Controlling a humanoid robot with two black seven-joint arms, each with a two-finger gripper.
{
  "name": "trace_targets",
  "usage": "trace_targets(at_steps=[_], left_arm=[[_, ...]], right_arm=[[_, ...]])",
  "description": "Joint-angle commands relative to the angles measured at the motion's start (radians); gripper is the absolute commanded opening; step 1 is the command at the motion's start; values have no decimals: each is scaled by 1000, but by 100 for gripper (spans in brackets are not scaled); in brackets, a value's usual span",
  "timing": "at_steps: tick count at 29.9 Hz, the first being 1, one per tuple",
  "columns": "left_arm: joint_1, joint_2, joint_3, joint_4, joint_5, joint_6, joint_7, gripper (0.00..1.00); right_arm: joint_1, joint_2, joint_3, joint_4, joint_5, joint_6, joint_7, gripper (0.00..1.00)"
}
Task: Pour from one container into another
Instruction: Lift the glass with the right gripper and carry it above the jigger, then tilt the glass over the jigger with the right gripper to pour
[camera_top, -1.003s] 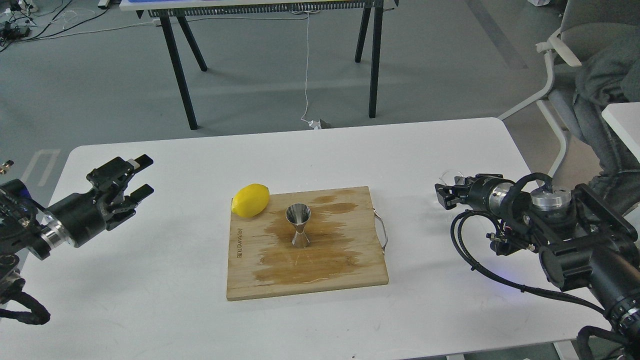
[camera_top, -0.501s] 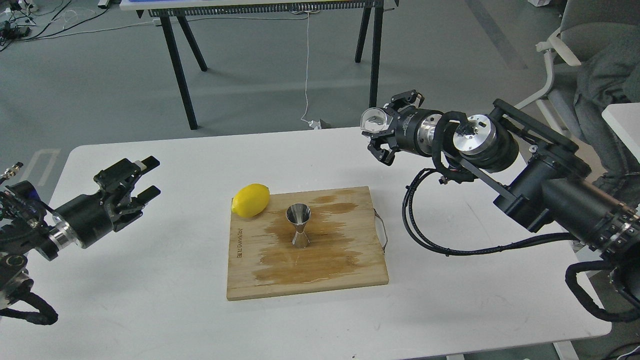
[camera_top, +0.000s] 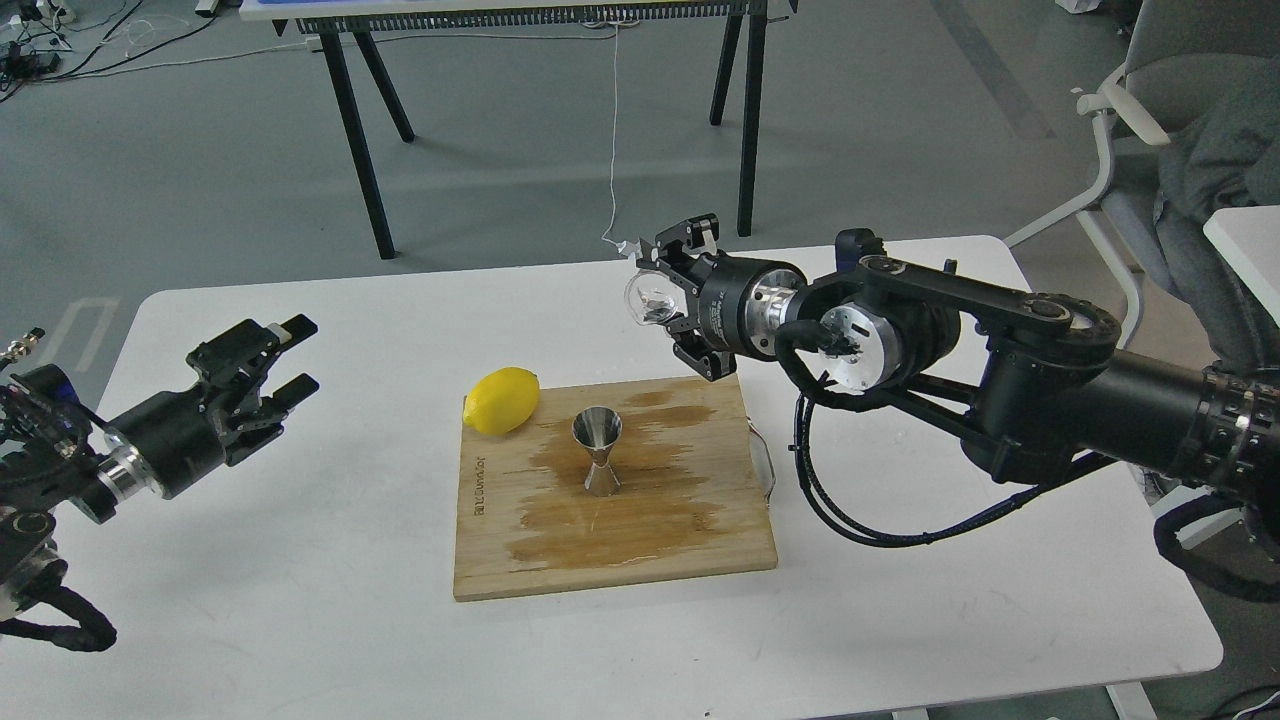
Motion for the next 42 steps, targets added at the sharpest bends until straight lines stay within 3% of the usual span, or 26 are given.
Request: trace_targets(at_steps=[1, 7, 14, 24, 42], left_arm=[[0, 0, 0, 0, 0, 0, 0, 93], [0, 2, 0, 0, 0, 0, 0, 93], [0, 0, -2, 0, 0, 0, 0, 93], [3, -1, -2, 0, 0, 0, 0, 93], [3, 0, -3, 1, -2, 0, 0, 93]], right_arm=[[18, 1, -32, 4, -15, 49, 7, 41], [17, 10, -86, 4, -122, 144, 9, 40], [-2, 36, -176, 4, -328, 164, 13, 39], [-3, 39, -183, 2, -379, 164, 113, 39], [7, 60, -255, 2, -600, 164, 176, 39]])
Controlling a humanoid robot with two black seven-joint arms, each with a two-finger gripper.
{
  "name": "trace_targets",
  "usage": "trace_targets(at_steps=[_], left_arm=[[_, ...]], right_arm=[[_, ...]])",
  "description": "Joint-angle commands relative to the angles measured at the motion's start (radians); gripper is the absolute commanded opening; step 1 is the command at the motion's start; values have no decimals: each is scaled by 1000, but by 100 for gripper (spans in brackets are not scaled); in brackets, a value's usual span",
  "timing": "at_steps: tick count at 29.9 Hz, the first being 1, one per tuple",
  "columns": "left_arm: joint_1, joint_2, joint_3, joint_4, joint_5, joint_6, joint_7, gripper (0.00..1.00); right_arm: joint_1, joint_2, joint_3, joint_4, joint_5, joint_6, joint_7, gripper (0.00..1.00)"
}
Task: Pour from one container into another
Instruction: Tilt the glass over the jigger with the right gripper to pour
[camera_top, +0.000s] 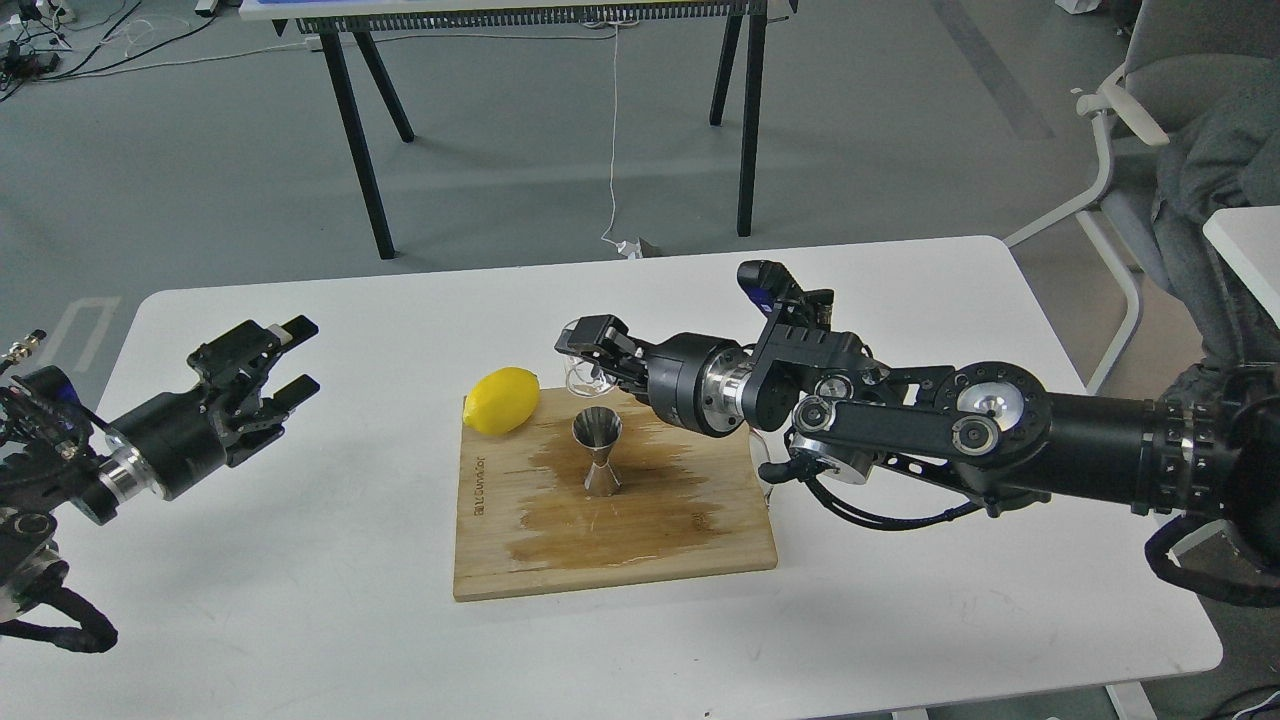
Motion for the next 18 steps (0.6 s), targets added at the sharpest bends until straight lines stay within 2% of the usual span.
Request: trace_targets(at_steps=[1, 10, 13, 18], left_arm=[[-1, 0, -1, 0, 0, 0, 0, 93], [1, 0, -1, 5, -2, 0, 0, 93], [1, 0, -1, 5, -2, 0, 0, 93], [1, 0, -1, 5, -2, 0, 0, 93]], right_arm=[[1, -1, -21, 0, -42, 0, 10, 39], [1, -9, -40, -2, -96, -6, 38, 39], [1, -11, -41, -2, -108, -6, 61, 38], [0, -14, -43, -2, -130, -9, 66, 38]])
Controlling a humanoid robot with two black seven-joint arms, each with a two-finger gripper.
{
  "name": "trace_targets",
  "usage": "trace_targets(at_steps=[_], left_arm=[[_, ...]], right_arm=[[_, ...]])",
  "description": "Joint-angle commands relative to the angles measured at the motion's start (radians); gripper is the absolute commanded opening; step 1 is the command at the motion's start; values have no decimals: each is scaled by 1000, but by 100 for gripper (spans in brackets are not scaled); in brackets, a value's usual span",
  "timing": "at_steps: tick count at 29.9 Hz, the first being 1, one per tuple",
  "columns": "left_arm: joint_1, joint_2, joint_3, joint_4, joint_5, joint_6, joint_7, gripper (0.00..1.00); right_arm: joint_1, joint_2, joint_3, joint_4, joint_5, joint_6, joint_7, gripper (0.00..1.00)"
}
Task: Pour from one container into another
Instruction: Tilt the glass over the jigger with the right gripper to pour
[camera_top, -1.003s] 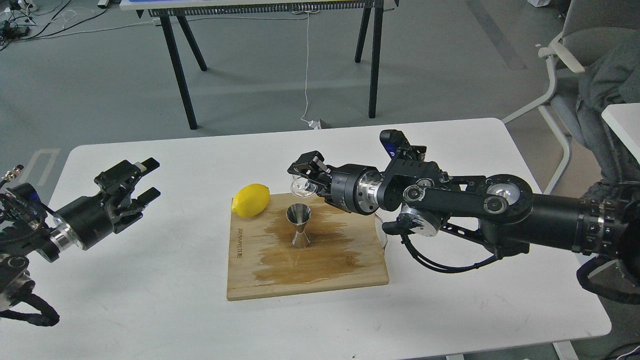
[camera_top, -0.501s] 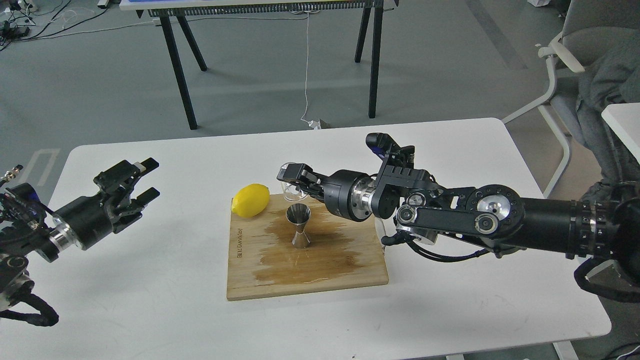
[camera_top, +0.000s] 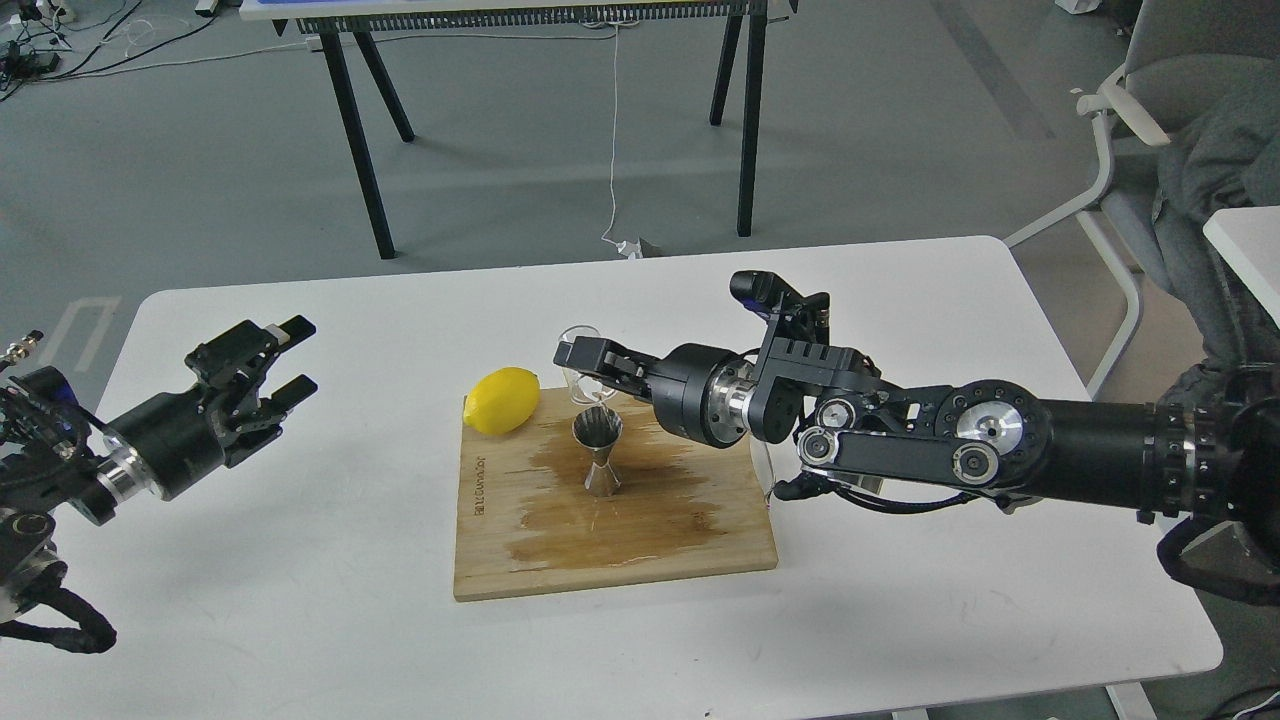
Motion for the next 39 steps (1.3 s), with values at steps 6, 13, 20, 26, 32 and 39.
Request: trace_targets(at_steps=[6, 13, 20, 26, 32, 39], left_arm=[[0, 0, 0, -1, 0, 0, 0, 93], [0, 0, 0, 1, 2, 0, 0, 93], [0, 0, 2, 1, 2, 0, 0, 93], [8, 0, 0, -1, 2, 0, 0, 93], [8, 0, 0, 1, 2, 0, 0, 93], [8, 0, 0, 1, 0, 0, 0, 93]], right_arm=[[-6, 0, 0, 0, -8, -5, 48, 38], [-6, -5, -1, 0, -31, -5, 85, 38], [-8, -20, -20, 0, -81, -5, 135, 38], [-8, -32, -38, -1, -132, -7, 172, 38], [-11, -37, -41, -5, -181, -27, 188, 38], [-20, -39, -24, -8, -152, -48, 183, 39]])
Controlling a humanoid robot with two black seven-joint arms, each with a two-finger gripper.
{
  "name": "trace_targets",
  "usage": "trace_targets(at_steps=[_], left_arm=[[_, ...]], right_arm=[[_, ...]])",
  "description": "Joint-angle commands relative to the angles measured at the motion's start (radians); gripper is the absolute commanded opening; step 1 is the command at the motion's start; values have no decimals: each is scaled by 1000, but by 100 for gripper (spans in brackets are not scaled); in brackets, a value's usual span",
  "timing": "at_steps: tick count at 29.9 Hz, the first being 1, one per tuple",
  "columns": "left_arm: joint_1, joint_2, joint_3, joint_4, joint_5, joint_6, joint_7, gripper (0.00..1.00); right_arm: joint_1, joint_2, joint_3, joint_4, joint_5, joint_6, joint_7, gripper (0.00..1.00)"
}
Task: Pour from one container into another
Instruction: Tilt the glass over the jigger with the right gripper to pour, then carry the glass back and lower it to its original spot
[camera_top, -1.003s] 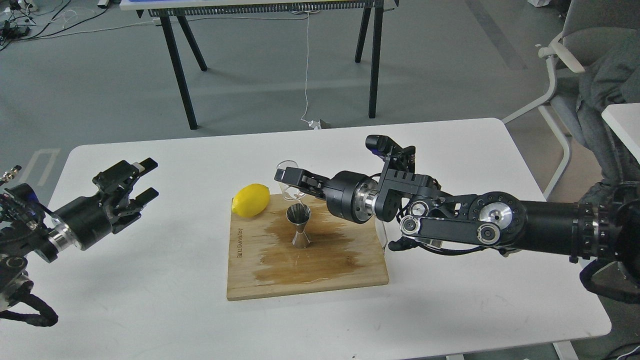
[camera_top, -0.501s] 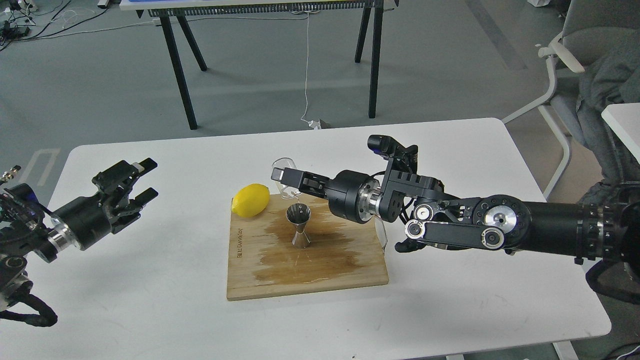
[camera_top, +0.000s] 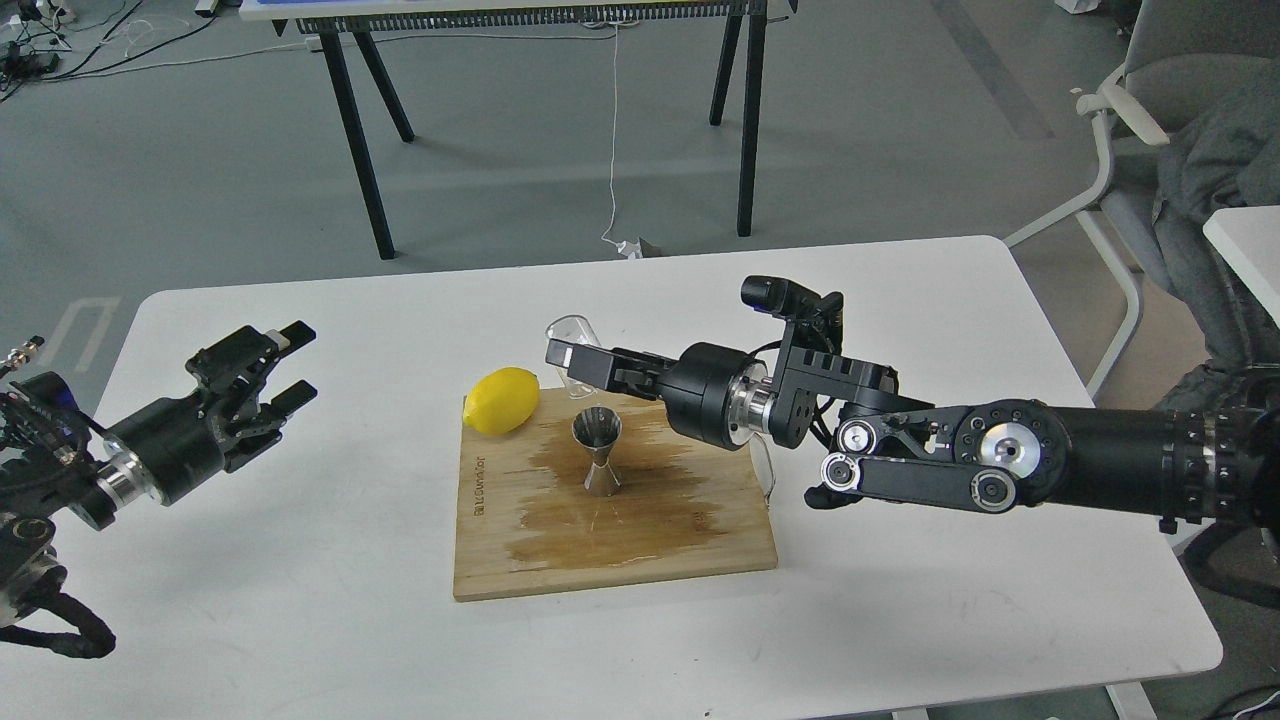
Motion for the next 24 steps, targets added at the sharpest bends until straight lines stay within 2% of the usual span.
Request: trace_targets(at_steps=[1, 6, 11, 17, 24], left_arm=[[0, 0, -1, 0, -1, 0, 0, 93], [0, 0, 1, 0, -1, 0, 0, 93], [-2, 2, 2, 0, 1, 0, 0, 93], [-2, 2, 2, 0, 1, 0, 0, 93], [-2, -3, 2, 0, 1, 0, 0, 93]], right_arm=[[-15, 1, 23, -1, 46, -18, -9, 39], [-104, 15, 201, 7, 300, -29, -14, 38], [-262, 70, 486, 5, 672, -14, -26, 38], [-484, 105, 869, -8, 1008, 25, -29, 38], [-679, 133, 1262, -45, 1255, 25, -31, 38]])
